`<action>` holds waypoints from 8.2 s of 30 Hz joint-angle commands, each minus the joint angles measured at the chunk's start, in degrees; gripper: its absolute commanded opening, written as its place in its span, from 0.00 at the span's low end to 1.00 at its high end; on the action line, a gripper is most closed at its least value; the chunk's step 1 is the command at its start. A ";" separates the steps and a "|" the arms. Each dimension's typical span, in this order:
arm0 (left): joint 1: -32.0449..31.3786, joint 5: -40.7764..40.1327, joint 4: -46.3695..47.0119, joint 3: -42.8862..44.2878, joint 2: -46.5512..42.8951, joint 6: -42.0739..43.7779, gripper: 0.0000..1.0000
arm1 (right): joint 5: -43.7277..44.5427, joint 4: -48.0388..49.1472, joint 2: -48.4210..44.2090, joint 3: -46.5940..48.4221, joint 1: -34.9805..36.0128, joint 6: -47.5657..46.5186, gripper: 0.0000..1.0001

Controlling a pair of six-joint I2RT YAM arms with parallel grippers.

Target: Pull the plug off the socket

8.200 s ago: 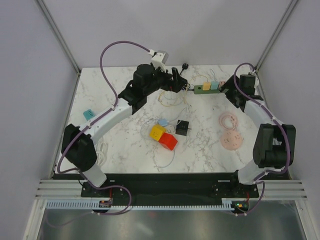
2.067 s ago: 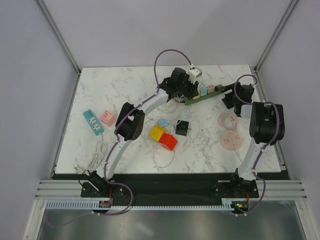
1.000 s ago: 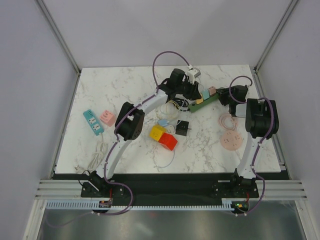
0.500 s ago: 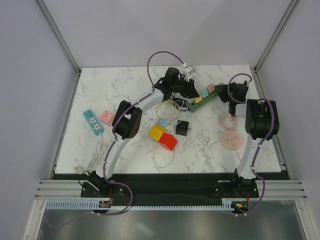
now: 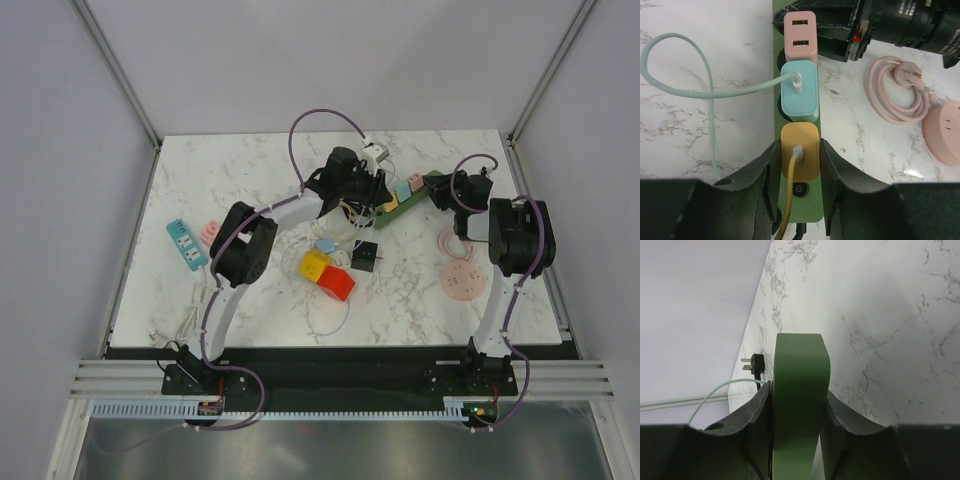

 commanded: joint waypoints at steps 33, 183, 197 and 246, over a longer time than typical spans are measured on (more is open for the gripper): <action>-0.95 -11.04 0.82 3.39 -9.30 12.69 0.55 | 3.28 -4.52 0.31 0.01 -2.86 -8.11 0.00; -1.57 -11.21 1.26 -7.49 -17.46 -0.06 0.02 | 6.01 -8.30 1.10 3.00 -2.68 -10.49 0.00; 0.19 -36.78 -4.98 -38.16 -37.42 -11.84 0.02 | 4.25 -9.44 -0.75 2.30 -2.77 -12.15 0.00; -3.84 -13.00 2.13 -2.22 -8.51 0.55 0.72 | 0.47 -9.61 0.22 3.88 -3.47 -12.42 0.00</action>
